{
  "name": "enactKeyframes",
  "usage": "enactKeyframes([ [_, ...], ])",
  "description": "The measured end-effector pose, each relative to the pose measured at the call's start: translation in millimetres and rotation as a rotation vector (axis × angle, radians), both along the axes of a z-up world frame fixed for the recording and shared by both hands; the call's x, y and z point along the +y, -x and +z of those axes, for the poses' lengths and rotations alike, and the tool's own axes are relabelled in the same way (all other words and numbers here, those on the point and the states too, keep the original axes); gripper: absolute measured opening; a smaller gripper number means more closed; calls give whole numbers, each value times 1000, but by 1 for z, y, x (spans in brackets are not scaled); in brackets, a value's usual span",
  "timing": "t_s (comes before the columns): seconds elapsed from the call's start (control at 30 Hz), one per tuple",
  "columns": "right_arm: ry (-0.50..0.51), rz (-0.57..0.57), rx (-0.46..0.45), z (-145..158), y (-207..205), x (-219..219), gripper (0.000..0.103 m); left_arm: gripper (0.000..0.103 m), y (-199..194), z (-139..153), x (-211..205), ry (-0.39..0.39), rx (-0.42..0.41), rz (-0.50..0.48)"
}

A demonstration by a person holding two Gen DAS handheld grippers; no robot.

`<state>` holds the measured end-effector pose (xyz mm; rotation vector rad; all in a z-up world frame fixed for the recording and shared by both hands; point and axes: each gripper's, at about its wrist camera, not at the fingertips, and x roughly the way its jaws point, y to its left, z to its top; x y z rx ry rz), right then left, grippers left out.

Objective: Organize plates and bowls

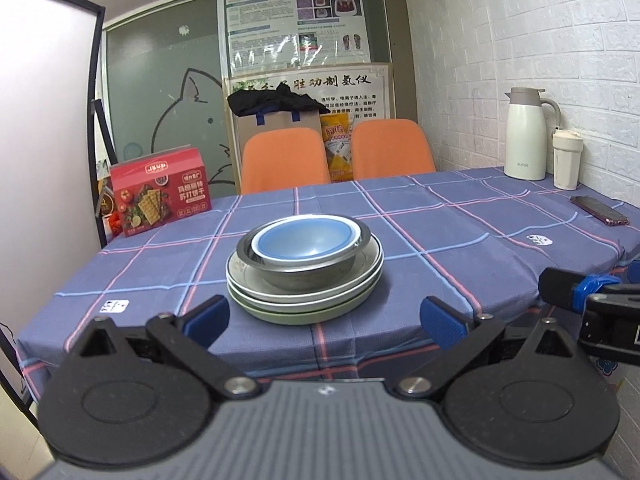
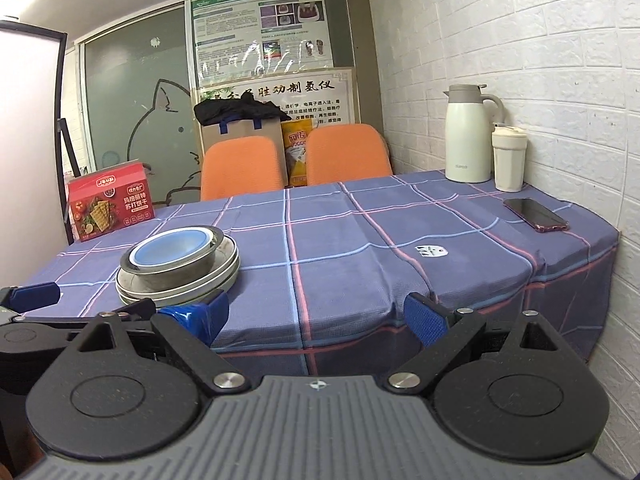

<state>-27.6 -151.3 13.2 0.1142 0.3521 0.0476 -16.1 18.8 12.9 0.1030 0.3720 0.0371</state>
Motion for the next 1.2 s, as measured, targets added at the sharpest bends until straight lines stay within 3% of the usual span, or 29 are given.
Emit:
enactKeyframes([
  [0.53,-19,-6,6,-2,3,1,82,100,-1,-2,-3,-10,11,7],
  [1.2,-28,1,15,-4,2,6,82,100,10,2,-9,-54,-66,35],
])
